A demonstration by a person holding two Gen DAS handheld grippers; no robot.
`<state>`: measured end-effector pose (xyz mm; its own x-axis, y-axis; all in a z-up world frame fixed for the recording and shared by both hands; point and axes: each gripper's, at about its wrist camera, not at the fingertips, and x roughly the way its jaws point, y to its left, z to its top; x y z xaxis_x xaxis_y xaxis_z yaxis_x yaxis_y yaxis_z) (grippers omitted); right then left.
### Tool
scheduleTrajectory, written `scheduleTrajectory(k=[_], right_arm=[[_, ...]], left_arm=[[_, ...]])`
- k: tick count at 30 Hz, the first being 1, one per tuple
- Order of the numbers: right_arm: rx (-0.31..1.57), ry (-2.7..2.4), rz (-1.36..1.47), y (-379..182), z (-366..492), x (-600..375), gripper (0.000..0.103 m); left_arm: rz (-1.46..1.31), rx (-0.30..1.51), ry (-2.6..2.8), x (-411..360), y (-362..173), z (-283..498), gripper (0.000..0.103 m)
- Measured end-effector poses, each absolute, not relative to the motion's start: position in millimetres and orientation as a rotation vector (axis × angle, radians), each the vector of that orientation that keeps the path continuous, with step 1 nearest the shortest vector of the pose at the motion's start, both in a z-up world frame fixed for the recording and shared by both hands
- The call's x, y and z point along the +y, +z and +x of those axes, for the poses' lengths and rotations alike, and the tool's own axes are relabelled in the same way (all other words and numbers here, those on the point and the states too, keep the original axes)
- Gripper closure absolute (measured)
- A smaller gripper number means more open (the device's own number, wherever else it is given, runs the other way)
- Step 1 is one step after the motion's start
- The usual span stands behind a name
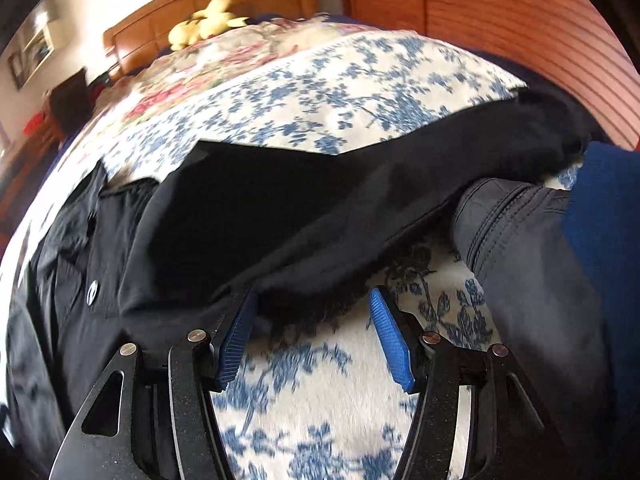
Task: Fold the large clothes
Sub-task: 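Move the right tool toward the other outstretched coat sleeve, then close the right tool on the cuff of the other sleeve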
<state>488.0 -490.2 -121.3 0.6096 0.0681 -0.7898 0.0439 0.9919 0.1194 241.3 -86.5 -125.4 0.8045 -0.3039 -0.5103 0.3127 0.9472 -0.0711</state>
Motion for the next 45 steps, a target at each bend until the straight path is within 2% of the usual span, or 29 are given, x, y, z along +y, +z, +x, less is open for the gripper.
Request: scheduleTrajectory(k=[3, 4, 5, 6, 7, 10, 17, 22, 27, 30, 32, 33, 35, 38, 45], right_arm=[[0.936, 0.0, 0.162, -124, 498, -491, 0.056], [0.946, 0.003, 0.166, -125, 502, -490, 0.067], [0.953, 0.004, 0.162, -126, 505, -487, 0.083], [0.967, 0.013, 0.141, -127, 508, -483, 0.094], [0.965, 0.023, 0.11, -125, 509, -477, 0.097], [0.887, 0.047, 0.033, -105, 504, -458, 0.101], [0.719, 0.297, -0.093, -41, 458, -381, 0.101], [0.731, 0.481, -0.153, -35, 408, -325, 0.101], [0.8, 0.491, -0.225, -55, 385, -298, 0.101], [0.831, 0.47, -0.233, -60, 382, -298, 0.096], [0.823, 0.453, -0.238, -58, 378, -301, 0.078], [0.784, 0.427, -0.264, -52, 372, -302, 0.072], [0.701, 0.377, -0.3, -40, 360, -305, 0.051], [0.662, 0.386, -0.283, -25, 352, -312, 0.046], [0.669, 0.321, -0.295, -24, 376, -332, 0.043]], left_arm=[[0.014, 0.547, -0.33, -86, -126, 242, 0.041], [0.014, 0.547, -0.331, -86, -126, 242, 0.041], [0.014, 0.548, -0.331, -86, -126, 242, 0.041], [0.015, 0.549, -0.33, -86, -126, 243, 0.041], [0.016, 0.549, -0.33, -87, -126, 243, 0.041], [0.021, 0.55, -0.333, -88, -126, 242, 0.041], [0.022, 0.553, -0.333, -88, -127, 241, 0.041], [0.029, 0.555, -0.333, -89, -127, 242, 0.041], [0.027, 0.554, -0.332, -89, -127, 241, 0.041], [0.028, 0.552, -0.332, -90, -127, 241, 0.041], [0.028, 0.552, -0.332, -89, -127, 241, 0.041], [0.028, 0.553, -0.332, -90, -127, 241, 0.041], [0.027, 0.554, -0.333, -89, -127, 241, 0.041], [0.029, 0.553, -0.332, -89, -127, 241, 0.041], [0.028, 0.553, -0.333, -90, -127, 241, 0.041]])
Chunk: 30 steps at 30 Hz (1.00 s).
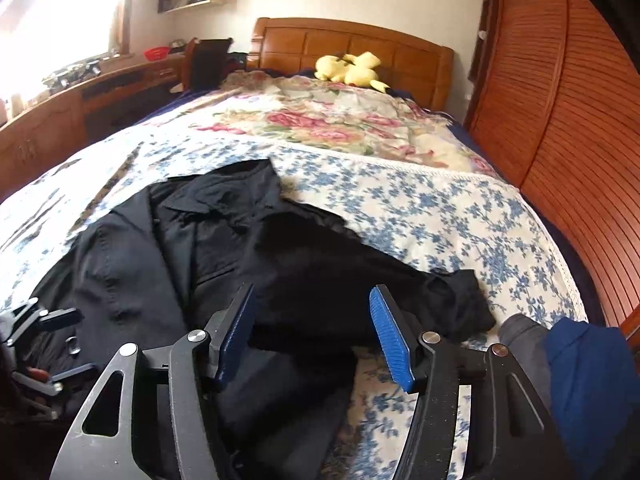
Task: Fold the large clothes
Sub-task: 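Close the right tool on the cuff of the other sleeve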
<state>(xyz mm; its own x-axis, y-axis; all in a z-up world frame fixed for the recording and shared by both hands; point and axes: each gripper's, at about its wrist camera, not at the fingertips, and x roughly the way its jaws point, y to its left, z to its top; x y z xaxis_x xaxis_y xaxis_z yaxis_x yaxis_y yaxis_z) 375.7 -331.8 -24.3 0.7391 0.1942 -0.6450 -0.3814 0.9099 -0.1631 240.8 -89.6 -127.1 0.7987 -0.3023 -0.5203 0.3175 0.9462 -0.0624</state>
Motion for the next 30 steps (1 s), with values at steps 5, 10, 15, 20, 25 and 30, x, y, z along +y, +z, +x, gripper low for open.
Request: scheduleTrajectory(k=[5, 10, 15, 20, 25, 30], right_arm=[[0.729, 0.223, -0.293, -48, 417, -361, 0.042], [0.838, 0.116, -0.233, -83, 458, -400, 0.042], [0.925, 0.058, -0.188, -114, 483, -425, 0.042], [1.013, 0.048, -0.109, -144, 499, -438, 0.042], [1.001, 0.048, -0.114, -150, 503, -435, 0.042], [0.99, 0.117, -0.14, -149, 506, -426, 0.079]], left_arm=[[0.029, 0.553, -0.332, -90, -127, 241, 0.041], [0.029, 0.554, -0.332, -90, -127, 241, 0.041], [0.028, 0.554, -0.332, -90, -127, 241, 0.041], [0.028, 0.559, -0.334, -90, -129, 242, 0.041], [0.029, 0.564, -0.336, -90, -130, 243, 0.041], [0.03, 0.567, -0.336, -90, -130, 243, 0.041]])
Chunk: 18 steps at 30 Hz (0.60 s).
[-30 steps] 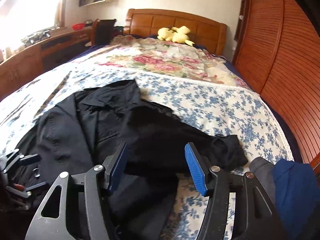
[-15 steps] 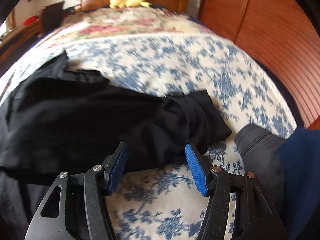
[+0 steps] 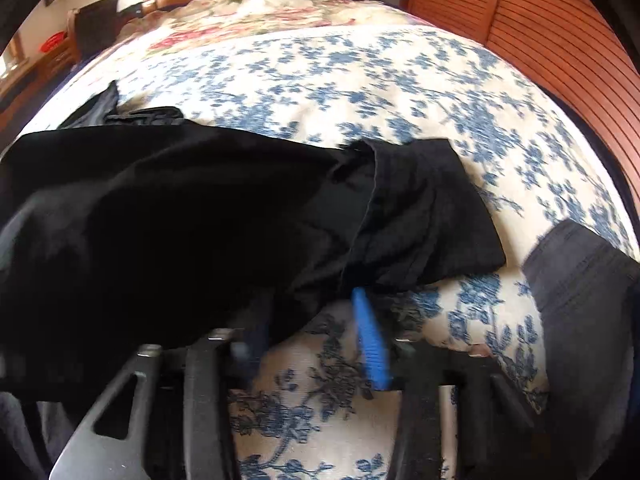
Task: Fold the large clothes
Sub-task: 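Close the right tool on the cuff of the other sleeve, then lift the sleeve over the coat front with the right tool and open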
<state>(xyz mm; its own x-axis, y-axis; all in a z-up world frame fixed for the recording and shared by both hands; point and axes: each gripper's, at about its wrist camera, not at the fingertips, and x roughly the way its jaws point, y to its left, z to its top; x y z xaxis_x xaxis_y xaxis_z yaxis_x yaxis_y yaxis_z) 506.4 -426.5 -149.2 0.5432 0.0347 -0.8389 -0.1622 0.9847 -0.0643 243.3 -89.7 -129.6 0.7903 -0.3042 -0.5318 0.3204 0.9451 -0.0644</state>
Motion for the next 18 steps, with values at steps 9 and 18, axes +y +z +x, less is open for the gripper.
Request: scheduleTrajectory(k=[9, 18], right_arm=[[0.888, 0.186, -0.222, -118, 482, -390, 0.1], [0.754, 0.3, -0.227, -49, 433, -344, 0.1]], left_arm=[[0.021, 0.58, -0.34, -87, -128, 243, 0.041], [0.013, 0.568, -0.327, -65, -109, 229, 0.041]])
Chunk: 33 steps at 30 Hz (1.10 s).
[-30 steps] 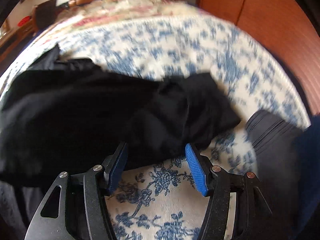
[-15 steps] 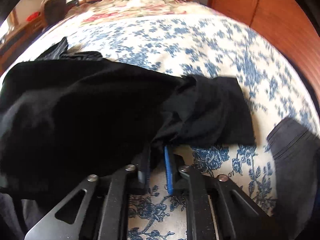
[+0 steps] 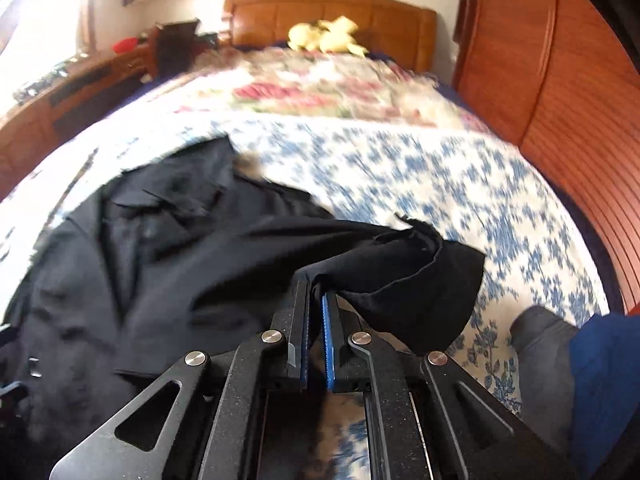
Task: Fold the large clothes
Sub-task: 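Lift the sleeve over the coat front with the right tool and open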
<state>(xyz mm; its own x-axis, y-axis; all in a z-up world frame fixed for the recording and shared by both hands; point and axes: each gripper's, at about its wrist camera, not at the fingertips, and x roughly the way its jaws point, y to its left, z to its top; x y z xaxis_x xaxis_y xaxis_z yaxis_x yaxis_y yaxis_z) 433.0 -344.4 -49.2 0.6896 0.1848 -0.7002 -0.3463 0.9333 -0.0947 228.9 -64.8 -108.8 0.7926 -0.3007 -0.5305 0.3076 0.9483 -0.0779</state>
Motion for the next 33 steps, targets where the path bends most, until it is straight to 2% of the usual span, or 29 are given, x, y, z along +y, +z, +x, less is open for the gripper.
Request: scheduleTrajectory(k=[5, 12, 22, 24, 25, 29, 33], right_arm=[[0.656, 0.41, -0.171, -15, 398, -313, 0.1], [0.588, 0.582, -0.21, 5, 354, -250, 0.1], [0.658, 0.719, -0.217, -32, 297, -202, 0.099], [0.697, 0.736, -0.229, -44, 287, -199, 0.096], [0.712, 0.73, -0.236, -49, 281, -199, 0.091], [0.741, 0.692, -0.244, -62, 267, -209, 0.058], [0.759, 0.648, -0.246, -71, 256, -226, 0.056]], left_arm=[[0.003, 0.563, -0.306, -43, -97, 222, 0.041], [-0.014, 0.549, -0.239, -5, -81, 215, 0.041], [-0.038, 0.55, -0.162, 35, -81, 203, 0.041], [-0.046, 0.554, -0.153, 42, -83, 202, 0.041], [-0.047, 0.556, -0.149, 44, -84, 201, 0.041], [-0.051, 0.558, -0.143, 46, -85, 201, 0.041], [-0.043, 0.558, -0.156, 40, -86, 199, 0.041]])
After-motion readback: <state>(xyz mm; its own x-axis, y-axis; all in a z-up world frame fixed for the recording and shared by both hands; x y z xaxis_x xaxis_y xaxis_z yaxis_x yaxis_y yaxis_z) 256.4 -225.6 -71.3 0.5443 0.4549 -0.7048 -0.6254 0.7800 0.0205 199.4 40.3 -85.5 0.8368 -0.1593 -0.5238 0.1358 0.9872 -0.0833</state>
